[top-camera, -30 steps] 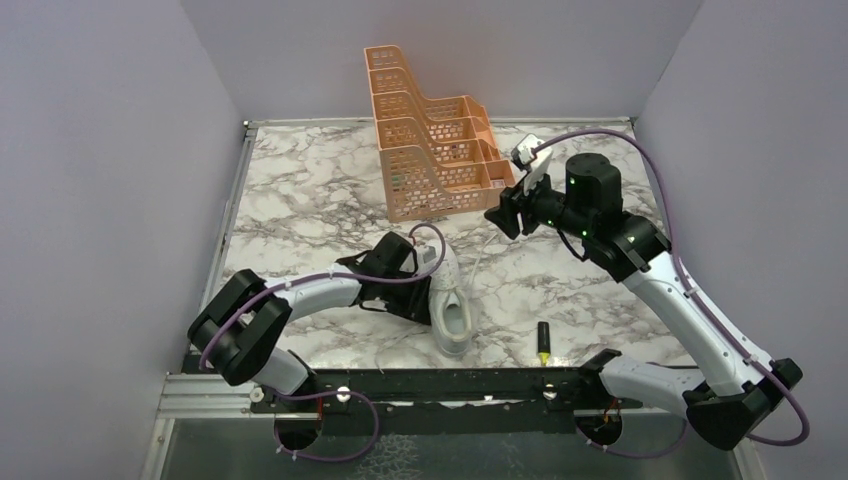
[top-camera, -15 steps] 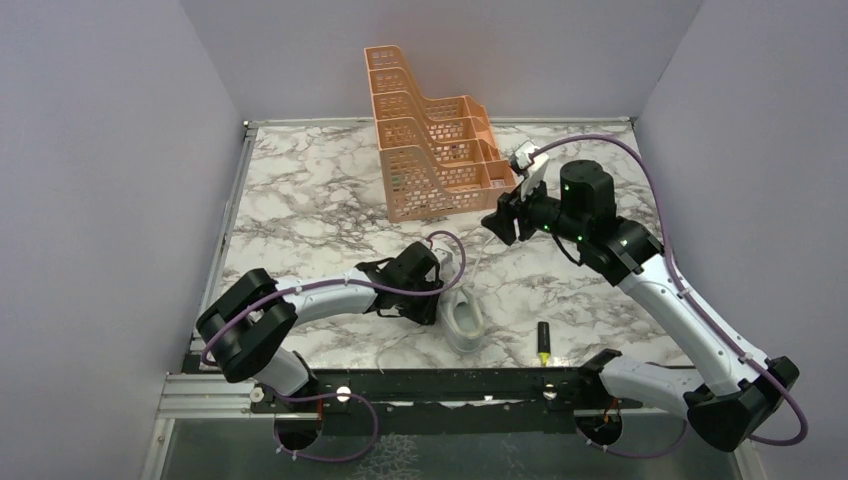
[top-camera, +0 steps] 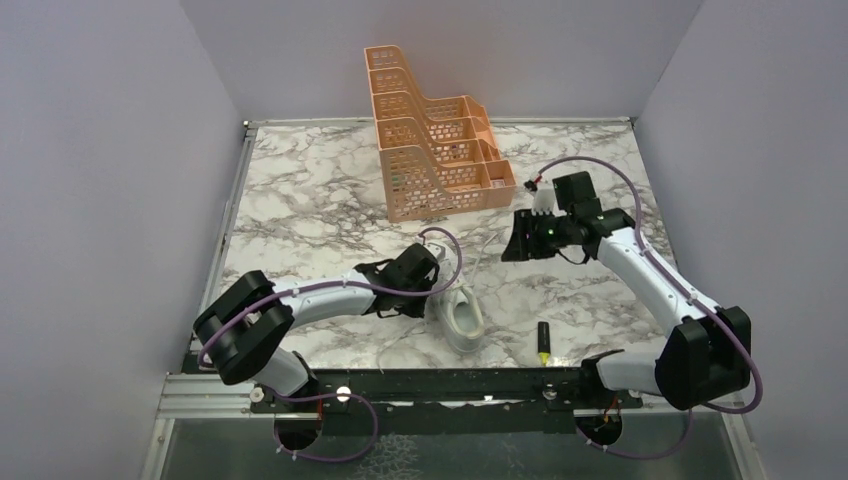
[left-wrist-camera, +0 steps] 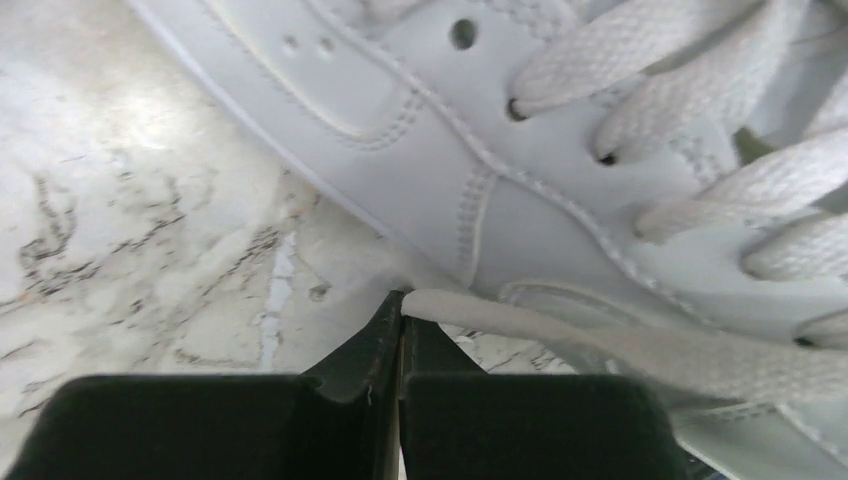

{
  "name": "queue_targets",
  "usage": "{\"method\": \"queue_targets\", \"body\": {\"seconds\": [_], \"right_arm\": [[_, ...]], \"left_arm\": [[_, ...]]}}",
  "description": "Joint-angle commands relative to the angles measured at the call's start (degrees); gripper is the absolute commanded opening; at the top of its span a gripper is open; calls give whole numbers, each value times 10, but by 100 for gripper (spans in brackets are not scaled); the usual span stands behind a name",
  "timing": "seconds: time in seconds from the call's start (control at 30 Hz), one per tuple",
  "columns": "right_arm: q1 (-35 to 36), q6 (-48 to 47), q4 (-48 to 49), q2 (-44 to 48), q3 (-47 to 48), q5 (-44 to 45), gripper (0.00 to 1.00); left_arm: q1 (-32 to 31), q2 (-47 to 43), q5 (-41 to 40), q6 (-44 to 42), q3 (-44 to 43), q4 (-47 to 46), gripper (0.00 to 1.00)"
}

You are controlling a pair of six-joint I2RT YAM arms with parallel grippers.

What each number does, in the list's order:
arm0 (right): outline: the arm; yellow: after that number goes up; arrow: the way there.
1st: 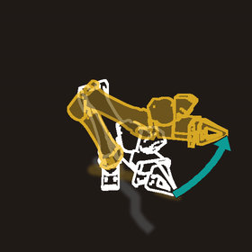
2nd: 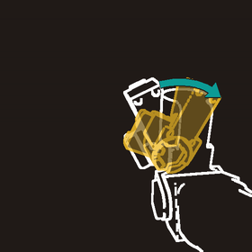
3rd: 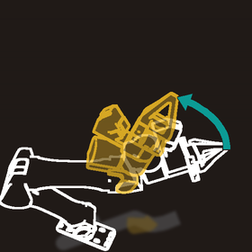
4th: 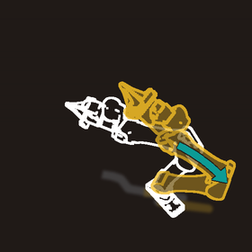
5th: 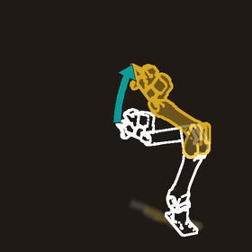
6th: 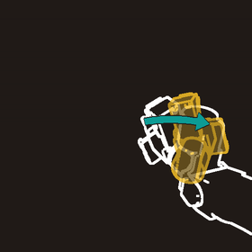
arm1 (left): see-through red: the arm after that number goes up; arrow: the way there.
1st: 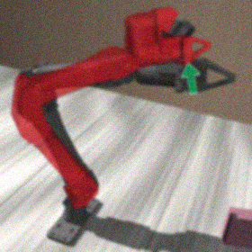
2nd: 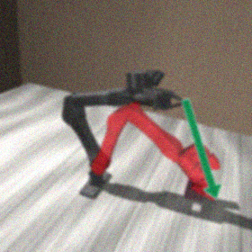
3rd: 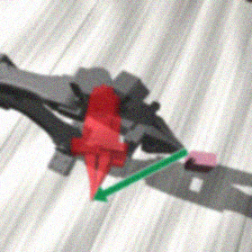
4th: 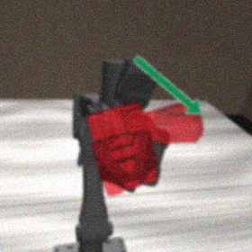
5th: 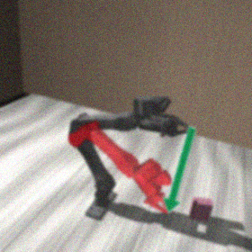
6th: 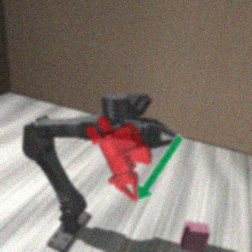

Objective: Tie the shoes

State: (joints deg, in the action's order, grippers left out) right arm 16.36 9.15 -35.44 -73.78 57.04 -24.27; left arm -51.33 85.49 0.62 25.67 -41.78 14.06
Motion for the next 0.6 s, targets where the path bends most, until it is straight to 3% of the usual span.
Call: {"method": "queue_targets", "body": {"seconds": [0.0,0.1,0.3,0.57], "right_arm": [[3,17,-67,-3,-17,-112,45],[8,36,-36,-13,-75,-202,43],[54,92,9,-60,-105,-173,36],[141,157,151,-118,-140,-244,33]], "left_arm": [[5,-36,-61,-22,11,65,0],[5,-83,-61,-22,-5,97,0],[5,-131,-11,-35,-44,130,0],[5,-137,33,-43,-83,152,0]]}}
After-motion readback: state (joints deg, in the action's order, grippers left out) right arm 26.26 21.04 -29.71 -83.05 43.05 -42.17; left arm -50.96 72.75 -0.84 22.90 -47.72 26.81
